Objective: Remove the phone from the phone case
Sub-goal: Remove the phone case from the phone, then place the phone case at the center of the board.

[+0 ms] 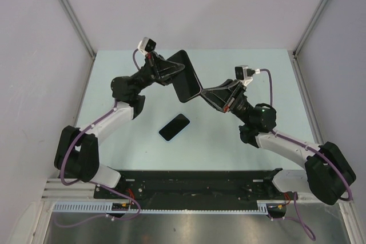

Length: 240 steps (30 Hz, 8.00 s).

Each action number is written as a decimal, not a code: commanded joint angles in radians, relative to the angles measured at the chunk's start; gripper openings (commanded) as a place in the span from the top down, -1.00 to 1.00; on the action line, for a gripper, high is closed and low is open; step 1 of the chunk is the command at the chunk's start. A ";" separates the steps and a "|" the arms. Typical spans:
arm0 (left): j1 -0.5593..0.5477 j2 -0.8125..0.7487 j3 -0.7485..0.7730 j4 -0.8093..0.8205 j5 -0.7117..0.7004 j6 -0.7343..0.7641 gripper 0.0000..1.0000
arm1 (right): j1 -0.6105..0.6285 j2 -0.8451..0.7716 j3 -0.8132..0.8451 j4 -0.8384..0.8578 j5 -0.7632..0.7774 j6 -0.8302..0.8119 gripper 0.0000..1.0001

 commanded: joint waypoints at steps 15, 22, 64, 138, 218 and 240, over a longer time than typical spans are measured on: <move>-0.109 -0.132 0.071 0.253 -0.037 -0.078 1.00 | 0.034 0.078 0.070 0.160 -0.038 -0.078 1.00; -0.114 -0.138 0.096 0.261 -0.029 -0.087 1.00 | 0.038 0.113 0.071 0.160 -0.062 -0.093 1.00; -0.166 -0.270 0.051 -0.377 0.161 0.549 0.99 | 0.032 0.130 0.185 -1.091 0.225 -0.397 0.52; -0.253 0.109 -0.007 -1.378 -0.240 1.315 -0.89 | -0.006 0.329 0.294 -1.934 0.500 -0.832 1.00; -0.673 0.166 -0.183 -0.770 -1.323 1.984 -0.06 | -0.120 0.164 0.281 -1.906 0.139 -0.918 1.00; -0.640 0.034 -0.127 -0.891 -1.356 1.989 1.00 | -0.233 -0.036 0.209 -2.079 0.275 -0.993 1.00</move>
